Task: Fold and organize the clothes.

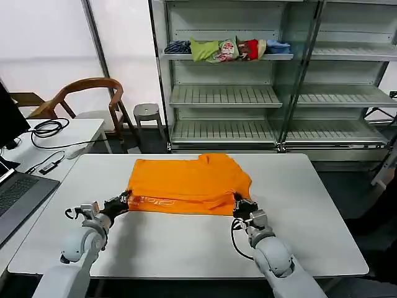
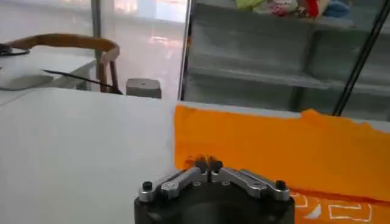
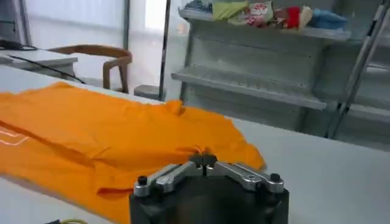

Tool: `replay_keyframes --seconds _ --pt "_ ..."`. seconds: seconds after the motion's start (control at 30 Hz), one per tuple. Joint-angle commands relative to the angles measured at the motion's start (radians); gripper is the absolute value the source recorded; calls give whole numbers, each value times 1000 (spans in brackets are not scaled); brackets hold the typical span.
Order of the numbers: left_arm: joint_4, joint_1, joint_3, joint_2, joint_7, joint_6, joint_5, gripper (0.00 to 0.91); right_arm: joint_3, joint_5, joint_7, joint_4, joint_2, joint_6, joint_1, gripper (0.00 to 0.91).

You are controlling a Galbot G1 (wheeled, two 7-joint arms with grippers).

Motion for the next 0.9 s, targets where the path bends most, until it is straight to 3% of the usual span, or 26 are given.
replay_keyframes --seconds 0.03,0.43,0.9 --pt "29 -18 9 -7 0 -15 57 907 -1 -4 3 -28 1 -5 30 907" --pt "29 -24 -17 6 -3 -34 48 907 -4 -23 21 -128 18 13 101 907" --pt "-202 142 -55 70 -30 -10 2 907 64 41 41 120 -58 -12 -123 907"
